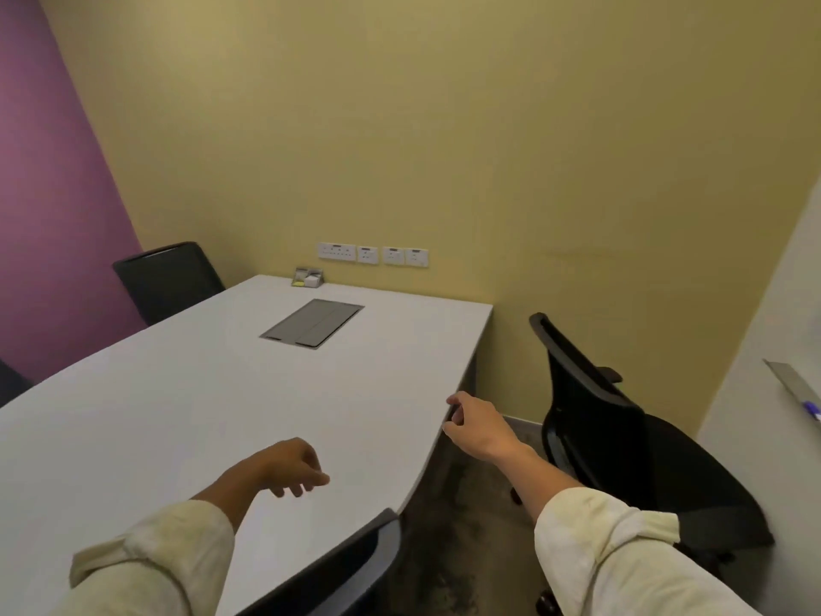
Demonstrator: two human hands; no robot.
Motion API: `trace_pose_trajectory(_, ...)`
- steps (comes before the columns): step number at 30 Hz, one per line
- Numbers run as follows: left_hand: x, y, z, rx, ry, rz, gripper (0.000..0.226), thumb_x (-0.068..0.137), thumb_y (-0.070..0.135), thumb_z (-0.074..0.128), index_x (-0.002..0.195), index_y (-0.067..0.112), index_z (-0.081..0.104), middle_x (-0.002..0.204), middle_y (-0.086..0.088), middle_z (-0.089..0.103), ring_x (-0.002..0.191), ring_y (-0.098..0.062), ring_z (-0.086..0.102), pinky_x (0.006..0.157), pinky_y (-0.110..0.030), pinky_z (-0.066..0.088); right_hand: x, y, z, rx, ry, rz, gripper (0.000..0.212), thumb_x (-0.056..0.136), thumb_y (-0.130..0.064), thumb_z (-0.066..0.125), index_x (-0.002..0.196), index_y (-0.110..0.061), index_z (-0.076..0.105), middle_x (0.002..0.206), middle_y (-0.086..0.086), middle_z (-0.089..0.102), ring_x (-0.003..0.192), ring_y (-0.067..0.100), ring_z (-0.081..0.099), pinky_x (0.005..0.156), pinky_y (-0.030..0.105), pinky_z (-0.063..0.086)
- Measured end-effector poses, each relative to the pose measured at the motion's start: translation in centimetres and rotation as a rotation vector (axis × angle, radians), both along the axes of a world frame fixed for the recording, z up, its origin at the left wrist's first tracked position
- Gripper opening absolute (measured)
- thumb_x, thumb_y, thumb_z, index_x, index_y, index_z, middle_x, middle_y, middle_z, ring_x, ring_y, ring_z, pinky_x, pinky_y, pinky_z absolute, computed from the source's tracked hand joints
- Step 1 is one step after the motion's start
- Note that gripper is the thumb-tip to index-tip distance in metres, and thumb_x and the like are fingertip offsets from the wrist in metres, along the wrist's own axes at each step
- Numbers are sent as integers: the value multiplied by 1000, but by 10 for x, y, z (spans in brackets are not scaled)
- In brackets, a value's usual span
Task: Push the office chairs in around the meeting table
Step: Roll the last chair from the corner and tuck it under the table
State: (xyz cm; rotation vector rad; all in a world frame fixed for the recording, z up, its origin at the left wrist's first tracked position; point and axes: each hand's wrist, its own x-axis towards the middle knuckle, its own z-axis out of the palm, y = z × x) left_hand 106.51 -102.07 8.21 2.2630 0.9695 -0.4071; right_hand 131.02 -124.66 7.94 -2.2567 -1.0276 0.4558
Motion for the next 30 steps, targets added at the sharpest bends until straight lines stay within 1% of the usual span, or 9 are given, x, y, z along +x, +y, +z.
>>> trace_pose_trajectory(3,46,11,-11,196,-107,-28,32,86,43,72,106,20,63,103,2,67,91,-10,64,69,-19,48,43,-17,-8,-7,-84,-140,62,94,-28,63,150,-22,35,140,1,50,127,23,50,102,44,48)
trace_pose_trajectory(6,91,11,-19,224,-145,-99,37,87,44,72,114,22,61,108,4,64,95,-8,60,71,-18,45,91,-34,-15,-69,-158,-237,71,94,-30,61,154,-18,25,152,7,39,138,29,37,109,46,40)
trace_pose_trajectory(11,167,-5,-25,328,-211,-118,45,89,39,71,127,19,55,125,-2,60,106,-16,59,93,-31,50,168,-64,-17,-153,-201,-344,75,94,-34,59,155,-14,19,155,11,34,140,33,33,109,47,37)
trace_pose_trajectory(15,231,-23,-25,382,-293,-175,53,91,39,68,136,19,48,139,-3,52,121,-19,54,99,-32,47,218,-81,-20,-220,-204,-392,74,95,-35,59,153,-10,20,154,15,31,139,35,32,110,46,37)
trace_pose_trajectory(18,280,-28,-25,445,-306,-242,59,92,42,66,141,19,42,148,-1,43,125,-20,53,102,-34,47,246,-84,-27,-230,-204,-414,72,95,-35,59,151,-10,23,153,16,31,137,34,33,109,43,38)
trace_pose_trajectory(21,335,-26,-28,522,-347,-283,64,91,45,65,144,19,39,151,-2,40,128,-22,51,103,-37,47,268,-84,-38,-225,-131,-434,74,96,-34,59,154,-10,19,155,14,32,140,32,33,108,43,39)
trace_pose_trajectory(23,376,-21,-33,504,-360,-334,67,91,47,65,146,20,37,153,-3,39,131,-24,48,105,-39,46,284,-85,-46,-228,-84,-464,74,96,-36,60,153,-10,23,152,13,39,138,31,38,105,43,43)
trace_pose_trajectory(26,437,-16,-41,370,-324,-460,73,89,49,67,148,22,33,156,-3,34,136,-25,43,108,-40,43,305,-83,-49,-254,-71,-490,58,95,-43,62,141,-14,42,136,9,56,120,28,56,94,43,52)
trace_pose_trajectory(30,512,-18,-50,314,-303,-650,77,88,45,70,150,24,29,158,-2,31,140,-24,38,110,-40,39,323,-73,-46,-313,-51,-467,60,93,-51,63,139,-14,50,128,9,63,114,27,61,93,44,53)
